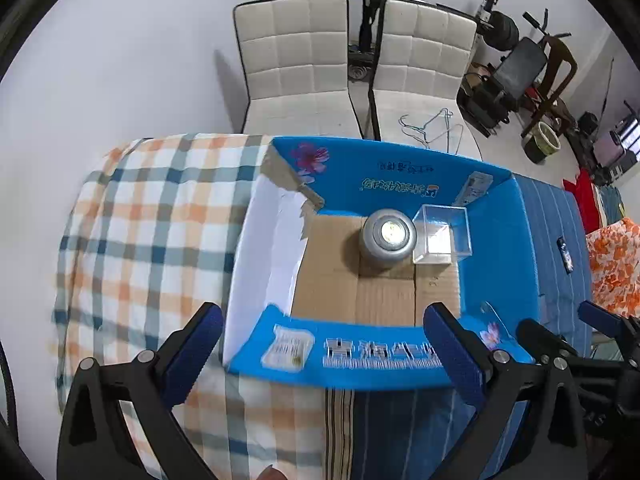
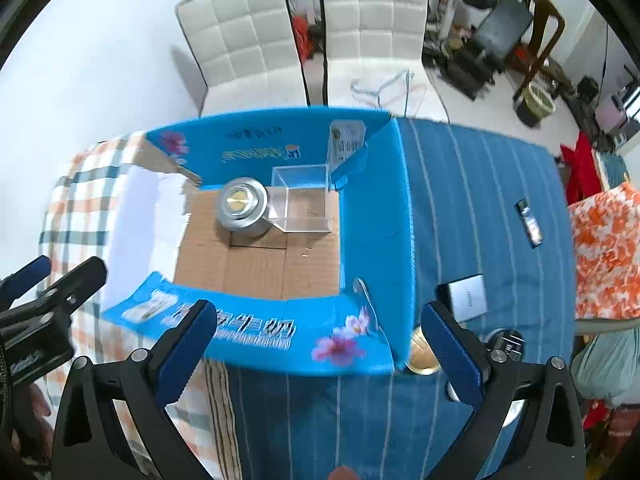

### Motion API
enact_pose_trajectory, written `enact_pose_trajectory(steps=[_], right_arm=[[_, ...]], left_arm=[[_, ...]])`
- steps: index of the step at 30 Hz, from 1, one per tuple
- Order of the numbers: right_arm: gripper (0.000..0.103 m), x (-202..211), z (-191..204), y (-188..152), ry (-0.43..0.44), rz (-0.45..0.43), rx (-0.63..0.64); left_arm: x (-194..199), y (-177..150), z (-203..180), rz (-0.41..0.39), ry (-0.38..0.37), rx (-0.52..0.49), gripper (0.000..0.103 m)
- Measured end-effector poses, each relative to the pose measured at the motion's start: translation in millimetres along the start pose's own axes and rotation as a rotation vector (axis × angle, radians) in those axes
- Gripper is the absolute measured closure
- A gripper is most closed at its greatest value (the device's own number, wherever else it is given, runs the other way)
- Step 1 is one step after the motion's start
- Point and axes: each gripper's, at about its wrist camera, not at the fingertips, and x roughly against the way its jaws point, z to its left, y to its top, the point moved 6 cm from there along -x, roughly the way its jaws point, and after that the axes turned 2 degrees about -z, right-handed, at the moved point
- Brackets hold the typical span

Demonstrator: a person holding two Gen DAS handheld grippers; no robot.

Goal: Organize rigid objects
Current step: 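Lift both tools out of the blue box toward the remaining items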

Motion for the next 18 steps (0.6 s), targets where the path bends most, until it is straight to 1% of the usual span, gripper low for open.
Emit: enact_pose_trajectory(steps=[3,5,11,18], right_arm=[[0.000,28,0,-11,0.001,-0.039,0.016],[0.000,50,-2,-18,0.005,-0.058,0.021],[0.000,104,-9,-37,0.034,-0.120,0.024],[0.000,145,-21,-49,0.077,-0.160,0.018]], left_arm=[[25,-8,0,-0.018,0.007,0.004,0.000],[42,-14,-1,-0.025,0.012,-0.013,0.000],[81,-24,-6,-0.062,0.010,-0.023,0.000],[114,-33,-18,-0.104,0.009,-0.023,0.000]])
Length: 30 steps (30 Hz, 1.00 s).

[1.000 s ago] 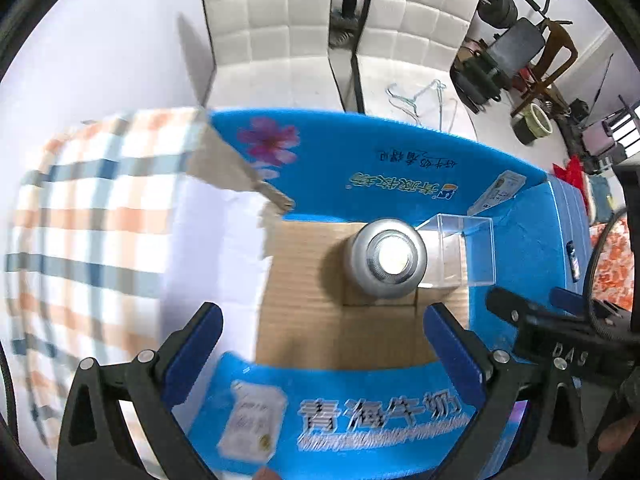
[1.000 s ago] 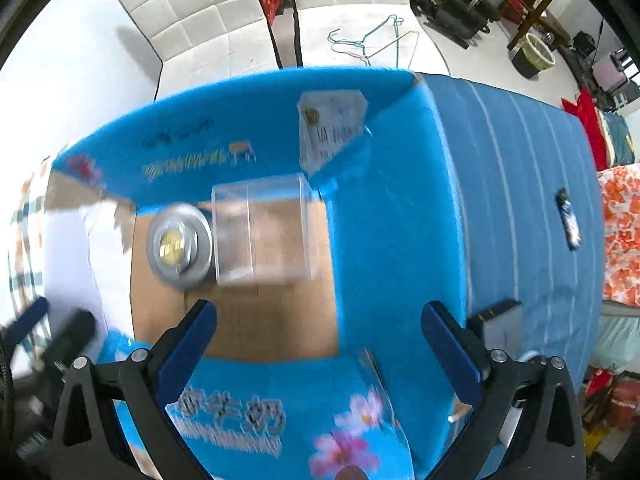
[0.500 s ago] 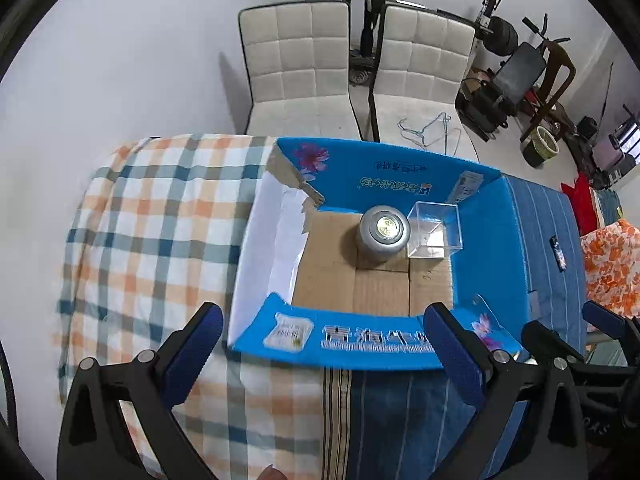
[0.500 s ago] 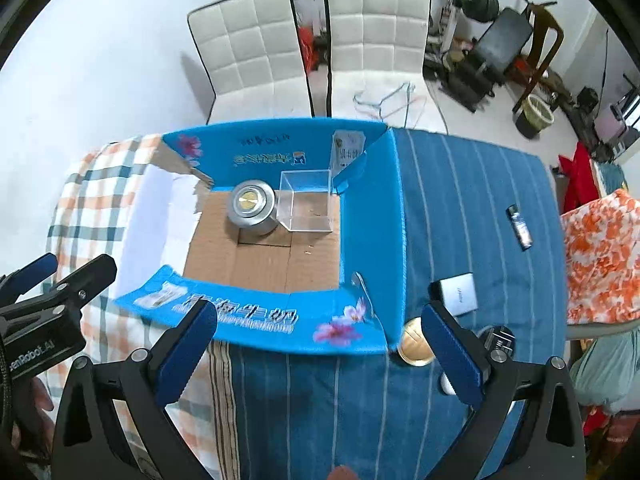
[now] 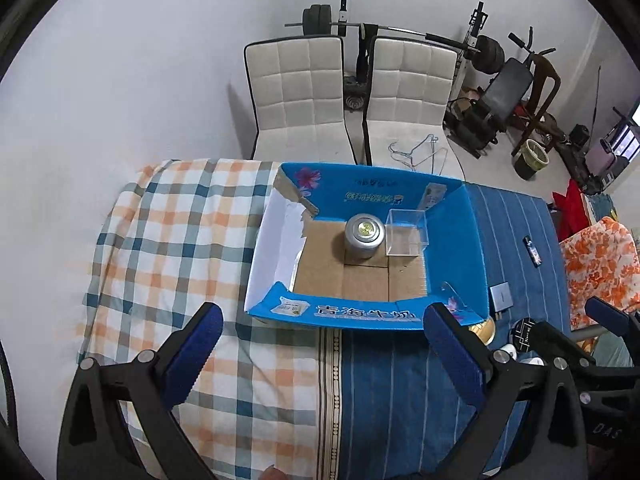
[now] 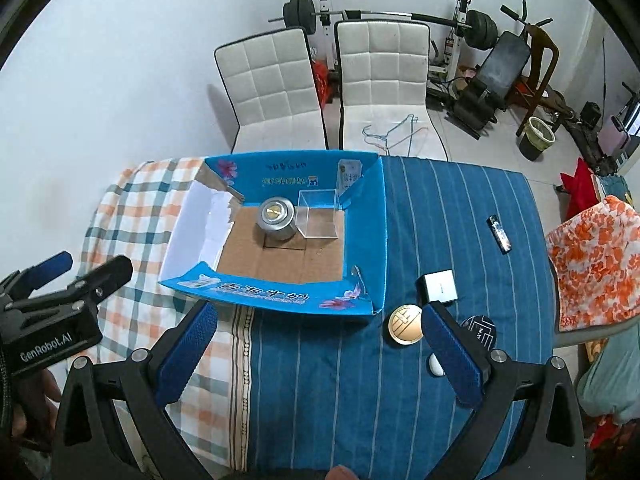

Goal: Organize rigid objects
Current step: 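Lift both tools out of the blue box toward the remaining items, then grasp the gold round tin with the left tool while the right tool grasps the white cream jar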

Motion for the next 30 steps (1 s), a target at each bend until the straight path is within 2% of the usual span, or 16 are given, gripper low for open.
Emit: enact_pose_trajectory(steps=[6,11,14,17,21,23,26,28,29,30], right_arm=[[0.000,11,-36,-7,0.005,-0.001,-0.054],[0.000,4,-115,-35,-0.067,0.054,-0.155],[0.000,-10,-175,-62,-0.161,0.099,-0.218],[0.000,-43,-239,-97,-0.209,0.191,-0.312],[0.001,-100,-293,-144,-0.213,0.316,-0.398],[0.003,-128,-306,-166,-0.189,0.378,-0.434],[0.005,-161,-313,-186,-0.159,0.427,-0.464],[0.010,-181,-317,-196,-0.151,0.449,-0.460],[0.019,-188,-318,-200,-0.150,0.465,-0.456],[0.022,-197,-317,-206,-0.130,0.489,-0.451]], left_arm=[[6,-9,-27,0.007,-0.028,-0.025,0.000],[-19,-31,-86,0.057,-0.118,-0.049,0.000],[-47,-52,-131,0.121,-0.143,-0.108,0.000],[-76,-74,-170,0.180,-0.152,-0.162,0.000],[-124,-104,-216,0.265,-0.134,-0.226,0.000],[-151,-119,-237,0.310,-0.113,-0.254,0.000],[-180,-133,-258,0.359,-0.084,-0.283,0.000],[-195,-142,-265,0.385,-0.066,-0.293,0.000],[-202,-145,-266,0.393,-0.060,-0.292,0.000],[-209,-147,-269,0.400,-0.046,-0.289,0.000]])
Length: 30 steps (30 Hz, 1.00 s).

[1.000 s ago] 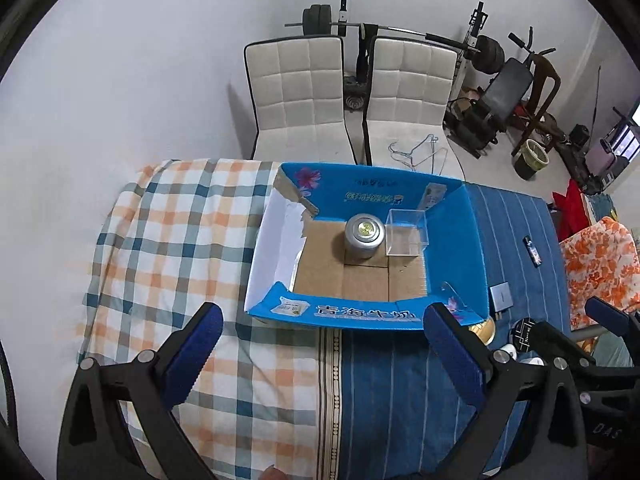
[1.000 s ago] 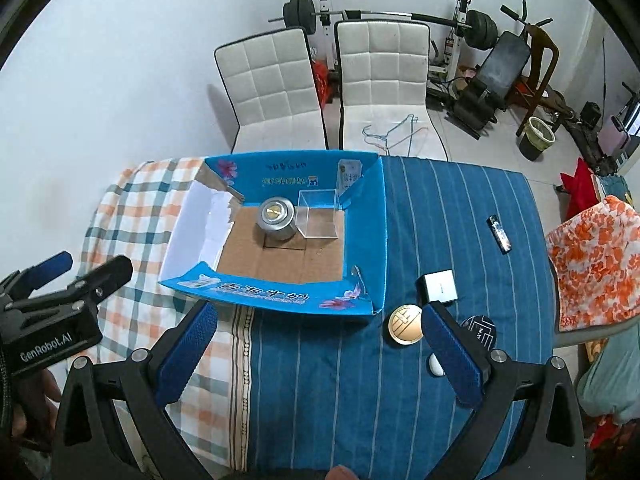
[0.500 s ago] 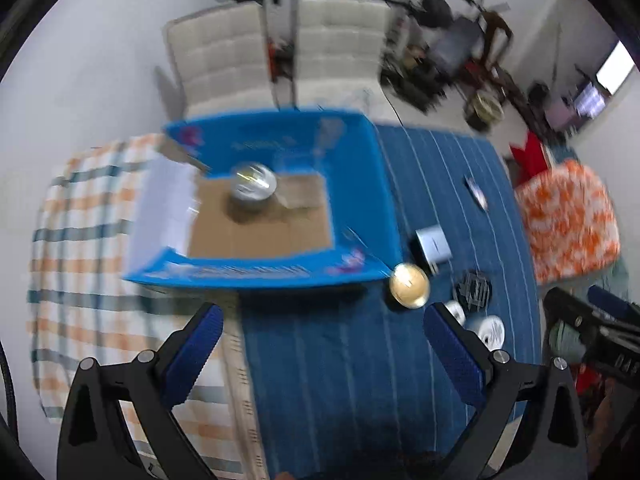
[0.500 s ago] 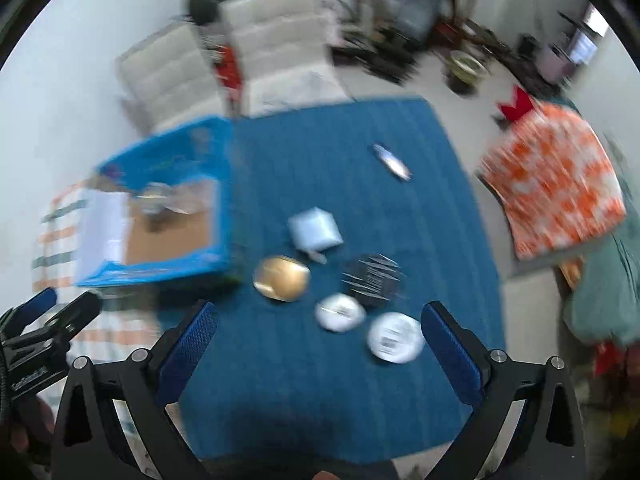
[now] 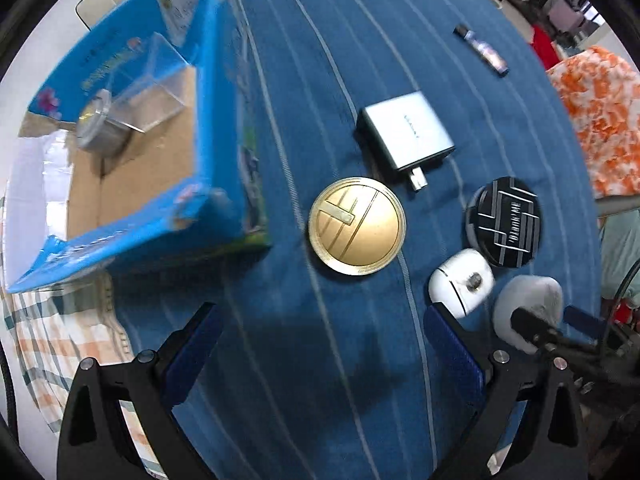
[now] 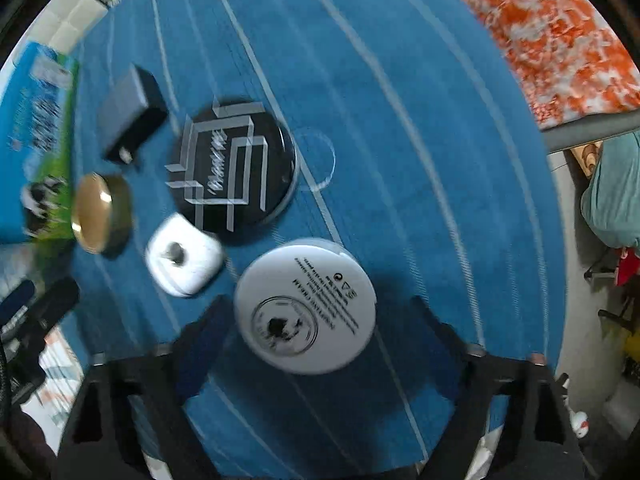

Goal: Organize rigid objects
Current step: 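Grasp the gold round tin with the left tool while the right tool grasps the white cream jar, then carry the gold tin and white jar into the blue box and open both tools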

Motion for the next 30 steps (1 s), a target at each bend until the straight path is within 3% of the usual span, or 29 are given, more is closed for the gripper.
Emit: enact_pose_trajectory(steps=[1,12,14,15,19,25,30], right_arm=[[0.030,-4,0,-1,0.018,0.013,0.001],[0.032,-1,-21,21,-0.022,0.009,0.023],[0.032,1,-23,27,-0.029,0.013,0.031],[0.032,1,-24,29,-0.033,0.016,0.035],[0.032,3,-22,43,-0.037,0.016,0.050],[0.031,8,-8,38,-0.048,0.016,0.077],[0.032,-6,-10,41,-0.050,0.039,0.063]], left_arm=[[-5,1,-2,0.007,0.008,0.007,0.000],[-48,26,-7,0.049,-0.021,0.222,0.001],[-50,31,-5,0.035,-0.023,0.239,0.019],[-51,33,-5,0.026,-0.043,0.251,0.041],[-49,26,-9,0.010,-0.015,0.237,0.040],[-52,-21,-18,0.035,-0.020,0.172,0.039],[-53,-24,-23,0.049,-0.017,0.150,0.040]])
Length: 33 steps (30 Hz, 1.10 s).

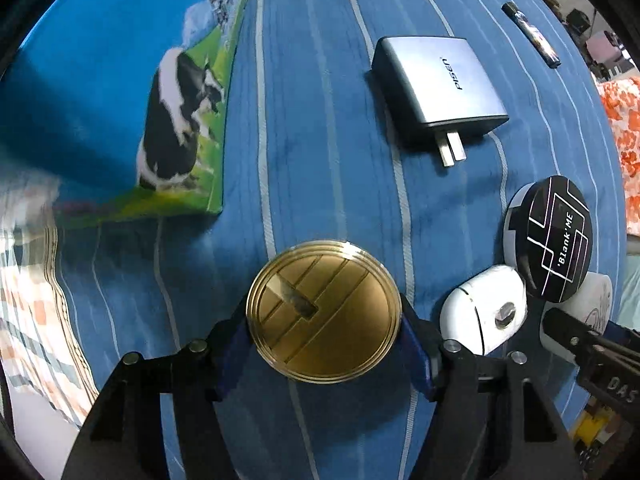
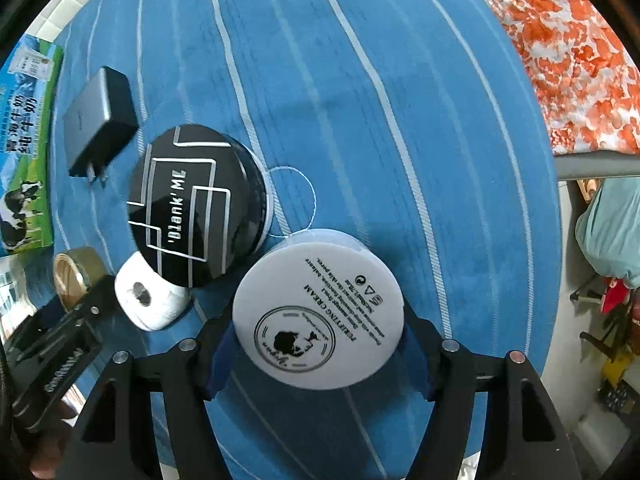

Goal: Organize rigid objects
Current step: 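Carry the gold tin and white jar into the blue box and open both tools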

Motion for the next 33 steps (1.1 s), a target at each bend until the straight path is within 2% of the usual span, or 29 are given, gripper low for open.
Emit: enact_pose_trajectory(steps=[8,16,21,26,30,33], right_arm=[[0.033,3,9,-12,-0.049,-0.043,0.035],[0.033,24,15,-43,-0.047,-0.082,0.063],[0.033,64,34,-58,-0.015,-0.140,0.101],[0.033,124,71,-67,0.011,-0.263,0.150],[0.033,171,106,-67,0.056,-0.347,0.203],[0.033,206,140,-64,0.070,-0.424,0.256]], left_arm=[[9,31,6,-0.016,0.014,-0.024,0.041],[53,10,-4,-0.088,-0.014,-0.067,0.041],[92,1,-1,-0.143,-0.032,-0.095,0.041],[129,-1,12,-0.204,-0.055,-0.088,0.041],[173,5,44,-0.285,-0.052,-0.060,0.041],[192,17,66,-0.331,-0.050,-0.035,0.041]])
